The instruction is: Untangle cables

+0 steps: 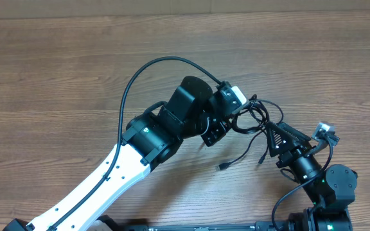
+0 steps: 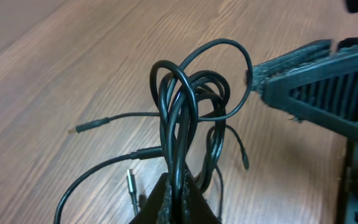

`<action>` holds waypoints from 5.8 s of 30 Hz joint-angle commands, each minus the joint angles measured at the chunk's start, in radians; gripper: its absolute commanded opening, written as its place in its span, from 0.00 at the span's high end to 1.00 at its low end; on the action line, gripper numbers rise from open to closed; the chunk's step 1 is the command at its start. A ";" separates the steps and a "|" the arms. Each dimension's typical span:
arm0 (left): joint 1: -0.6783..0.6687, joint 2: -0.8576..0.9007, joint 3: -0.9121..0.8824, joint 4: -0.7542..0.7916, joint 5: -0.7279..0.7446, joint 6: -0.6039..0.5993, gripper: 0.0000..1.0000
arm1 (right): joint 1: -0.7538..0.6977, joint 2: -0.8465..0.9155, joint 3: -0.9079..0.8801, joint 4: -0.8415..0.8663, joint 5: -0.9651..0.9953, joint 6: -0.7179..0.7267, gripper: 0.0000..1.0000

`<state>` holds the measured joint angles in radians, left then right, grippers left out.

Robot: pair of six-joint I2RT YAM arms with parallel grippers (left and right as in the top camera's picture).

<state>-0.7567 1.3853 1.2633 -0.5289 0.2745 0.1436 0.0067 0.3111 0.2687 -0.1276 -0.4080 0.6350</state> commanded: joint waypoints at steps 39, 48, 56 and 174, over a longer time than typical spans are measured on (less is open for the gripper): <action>0.006 -0.013 0.019 -0.113 -0.785 -0.021 0.96 | -0.002 -0.007 0.020 -0.002 -0.012 -0.003 0.96; 0.006 -0.013 0.019 -0.155 -1.079 -0.021 0.96 | -0.002 -0.007 0.020 -0.003 -0.012 -0.003 0.96; 0.018 -0.013 0.019 -0.155 -1.094 -0.021 0.96 | -0.002 -0.007 0.020 -0.014 -0.013 -0.003 0.96; 0.095 -0.013 0.019 0.165 0.531 -0.727 0.96 | -0.002 -0.007 0.019 -0.133 0.214 0.390 0.50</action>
<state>-0.6598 1.3849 1.2633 -0.3721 0.7570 -0.5755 0.0071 0.3111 0.2718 -0.2630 -0.2222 1.0264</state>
